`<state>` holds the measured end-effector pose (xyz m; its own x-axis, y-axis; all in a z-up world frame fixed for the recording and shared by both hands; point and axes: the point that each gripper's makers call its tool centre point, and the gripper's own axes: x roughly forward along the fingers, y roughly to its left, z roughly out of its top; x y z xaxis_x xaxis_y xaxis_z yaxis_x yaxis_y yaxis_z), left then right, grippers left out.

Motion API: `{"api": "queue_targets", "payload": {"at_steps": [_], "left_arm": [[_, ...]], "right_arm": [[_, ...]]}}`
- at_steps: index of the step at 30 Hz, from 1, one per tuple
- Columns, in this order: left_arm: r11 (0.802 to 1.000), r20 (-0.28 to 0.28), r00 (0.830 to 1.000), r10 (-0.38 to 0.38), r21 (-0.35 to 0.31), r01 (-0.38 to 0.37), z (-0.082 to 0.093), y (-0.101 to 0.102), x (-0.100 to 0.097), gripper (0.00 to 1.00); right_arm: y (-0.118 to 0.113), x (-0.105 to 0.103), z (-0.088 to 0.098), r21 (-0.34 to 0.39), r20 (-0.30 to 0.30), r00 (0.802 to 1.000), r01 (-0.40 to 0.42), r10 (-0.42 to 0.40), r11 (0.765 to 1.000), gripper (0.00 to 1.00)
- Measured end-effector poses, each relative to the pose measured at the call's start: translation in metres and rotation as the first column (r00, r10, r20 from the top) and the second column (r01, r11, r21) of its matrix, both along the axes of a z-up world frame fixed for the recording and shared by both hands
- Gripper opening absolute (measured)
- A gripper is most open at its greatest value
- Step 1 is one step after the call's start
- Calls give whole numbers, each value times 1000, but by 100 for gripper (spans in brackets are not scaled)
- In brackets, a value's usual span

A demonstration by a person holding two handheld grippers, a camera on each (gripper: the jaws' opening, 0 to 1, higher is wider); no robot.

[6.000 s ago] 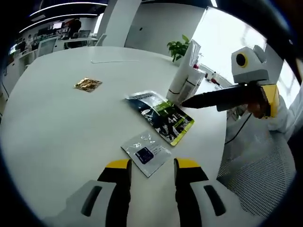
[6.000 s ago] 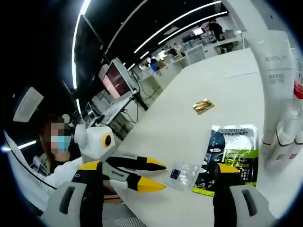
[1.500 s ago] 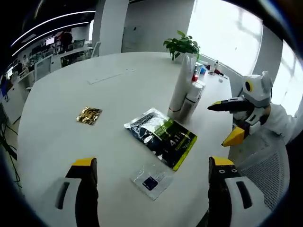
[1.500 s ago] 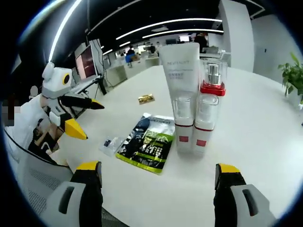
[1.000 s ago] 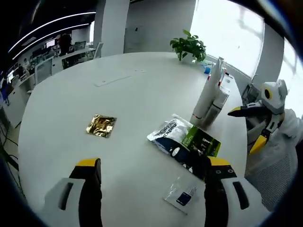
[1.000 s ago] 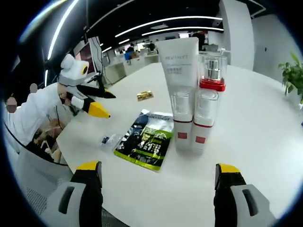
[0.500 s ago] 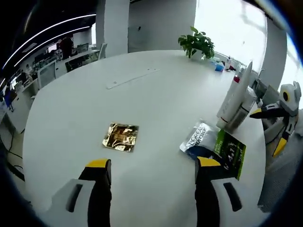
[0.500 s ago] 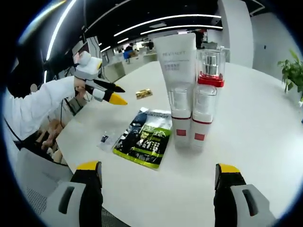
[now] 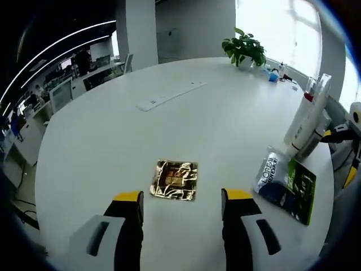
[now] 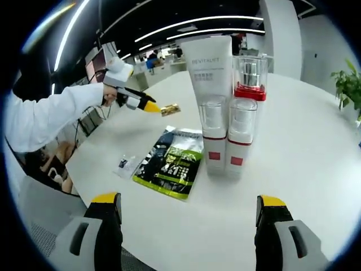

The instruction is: Arrange the skincare products in the storage area until every visible bottle or jar stands upright without overlapping.

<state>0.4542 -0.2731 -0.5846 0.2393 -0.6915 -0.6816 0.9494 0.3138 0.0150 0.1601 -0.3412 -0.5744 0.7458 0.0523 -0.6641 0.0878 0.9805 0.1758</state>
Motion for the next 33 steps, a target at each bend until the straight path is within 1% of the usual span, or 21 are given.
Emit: {"api": "queue_targets", "payload": {"at_steps": [1, 2, 5, 9, 13, 15, 17, 19, 24, 27, 31, 33], "left_arm": [[1000, 2, 1000, 0, 2, 0, -1, -1, 3, 47], [1000, 1, 1000, -1, 3, 1, -3, -4, 10, 46], [1000, -5, 1000, 2, 4, -2, -5, -9, 17, 44], [1000, -25, 1000, -3, 16, 3, -9, -14, 11, 43], [1000, -36, 999, -7, 17, 8, -14, -21, 15, 44], [1000, -45, 999, -11, 26, 13, -20, -23, 17, 44], [999, -50, 999, -16, 30, 17, -19, -23, 9, 44], [999, -56, 998, -17, 33, 19, -19, -24, 6, 45], [999, -64, 998, -25, 41, 28, -23, -29, 10, 44], [999, -68, 998, -18, 50, 21, -25, -29, 12, 44], [999, -65, 998, -17, 49, 21, -28, -34, 24, 45], [998, -60, 998, -19, 53, 23, -29, -34, 25, 44]], "right_arm": [[0, 0, 0, -1, -1, 1000, 0, 0, 1000, 100], [0, -1, 0, -1, -3, 1000, 0, 0, 1000, 100], [-1, -1, -1, -1, -6, 1000, 6, -6, 1000, 100], [-3, -1, -2, 0, -10, 1000, 9, -9, 1000, 100], [-3, -2, -3, -2, -16, 1000, 10, -10, 1000, 100], [-3, -3, -3, -2, -17, 1000, 13, -13, 1000, 99], [-3, -3, -3, -3, -18, 1000, 14, -14, 1000, 100], [-3, -4, -4, -3, -23, 1000, 13, -13, 1000, 99], [-4, -5, -5, -5, -27, 999, 16, -16, 1000, 99], [-5, -5, -5, -4, -30, 999, 20, -20, 1000, 99], [-5, -5, -6, -3, -32, 999, 18, -18, 1000, 99], [-5, -6, -6, -3, -33, 999, 18, -18, 1000, 99]]}}
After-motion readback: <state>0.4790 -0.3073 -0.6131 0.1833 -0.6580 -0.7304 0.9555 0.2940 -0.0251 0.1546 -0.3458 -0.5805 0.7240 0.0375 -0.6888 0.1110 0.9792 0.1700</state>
